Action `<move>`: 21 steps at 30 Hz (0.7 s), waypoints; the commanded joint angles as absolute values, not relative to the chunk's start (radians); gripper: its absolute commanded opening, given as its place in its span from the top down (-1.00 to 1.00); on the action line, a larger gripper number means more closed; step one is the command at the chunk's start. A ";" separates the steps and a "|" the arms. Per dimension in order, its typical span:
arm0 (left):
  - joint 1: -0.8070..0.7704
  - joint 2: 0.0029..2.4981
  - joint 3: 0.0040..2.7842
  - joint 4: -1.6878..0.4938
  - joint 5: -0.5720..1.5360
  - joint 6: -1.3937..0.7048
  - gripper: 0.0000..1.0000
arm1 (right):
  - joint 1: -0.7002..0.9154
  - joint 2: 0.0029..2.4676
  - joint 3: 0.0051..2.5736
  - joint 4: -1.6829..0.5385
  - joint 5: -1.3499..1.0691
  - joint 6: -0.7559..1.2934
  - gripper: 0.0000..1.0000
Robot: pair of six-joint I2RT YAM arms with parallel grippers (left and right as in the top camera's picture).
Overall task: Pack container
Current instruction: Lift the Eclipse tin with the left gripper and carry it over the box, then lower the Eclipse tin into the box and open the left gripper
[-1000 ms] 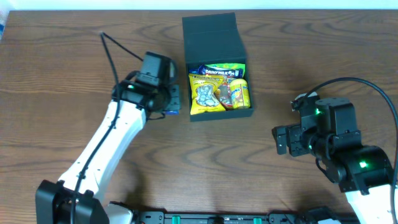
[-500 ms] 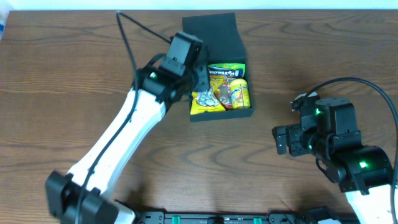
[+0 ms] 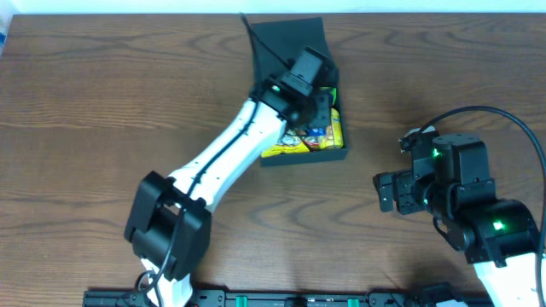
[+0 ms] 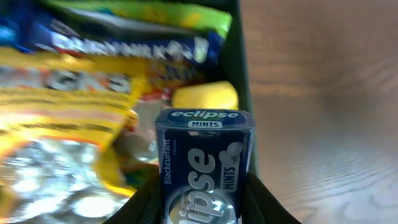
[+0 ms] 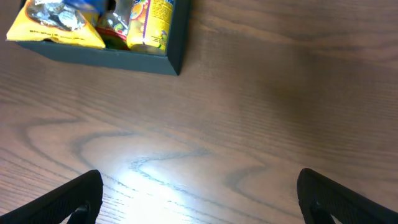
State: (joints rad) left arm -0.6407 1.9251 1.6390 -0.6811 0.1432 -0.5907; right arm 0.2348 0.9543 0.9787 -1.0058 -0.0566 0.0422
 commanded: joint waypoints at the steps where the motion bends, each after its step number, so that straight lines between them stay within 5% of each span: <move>1: -0.656 1.944 1.671 -0.676 0.113 -0.637 0.89 | 0.228 0.947 0.979 -1.006 -0.064 0.055 -0.99; 21: -0.644 2.008 1.671 -0.724 0.034 -0.640 0.88 | 0.228 0.947 0.979 -1.006 -0.064 0.055 -0.99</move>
